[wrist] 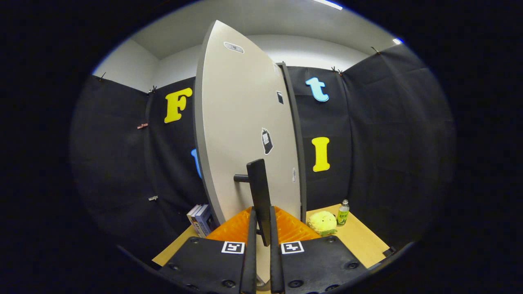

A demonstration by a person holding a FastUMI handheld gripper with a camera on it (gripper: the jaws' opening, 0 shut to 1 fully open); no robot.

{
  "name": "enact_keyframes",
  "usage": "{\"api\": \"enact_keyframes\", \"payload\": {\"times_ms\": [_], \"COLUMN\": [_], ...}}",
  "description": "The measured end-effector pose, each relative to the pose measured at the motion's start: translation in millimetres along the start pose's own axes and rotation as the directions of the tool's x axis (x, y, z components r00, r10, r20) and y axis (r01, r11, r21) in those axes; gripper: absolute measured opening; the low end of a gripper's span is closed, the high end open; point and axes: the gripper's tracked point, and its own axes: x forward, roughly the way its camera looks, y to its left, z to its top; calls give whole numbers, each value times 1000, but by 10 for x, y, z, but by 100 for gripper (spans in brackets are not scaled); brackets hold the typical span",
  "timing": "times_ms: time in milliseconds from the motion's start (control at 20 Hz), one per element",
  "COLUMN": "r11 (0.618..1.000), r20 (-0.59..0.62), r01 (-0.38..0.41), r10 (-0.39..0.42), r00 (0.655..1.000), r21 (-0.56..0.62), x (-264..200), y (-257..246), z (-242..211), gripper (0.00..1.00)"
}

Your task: Open the shoe cabinet door, grab the shoes and put them into the shoe cabinet, then close the shoe cabinet door.

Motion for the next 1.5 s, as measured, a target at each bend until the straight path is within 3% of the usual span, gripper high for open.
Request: {"api": "enact_keyframes", "payload": {"times_ms": [150, 300, 400, 600, 800, 1200, 1500], "r11": [998, 991, 990, 996, 998, 990, 987], "r20": [17, 37, 53, 54, 53, 67, 80], "r01": [60, 125, 116, 94, 49, 130, 159], "r10": [-60, -123, -112, -93, -50, -126, -157], "r00": [998, 992, 992, 994, 997, 990, 984], "r21": [21, -48, -76, -7, 29, -46, -16], "x": [-133, -88, -98, -138, -129, -137, -464], "y": [-297, -703, -899, -1155, -1137, -1195, -962], "z": [102, 165, 239, 310, 327, 320, 275], "gripper": [16, 12, 12, 12, 12, 12, 12]}}
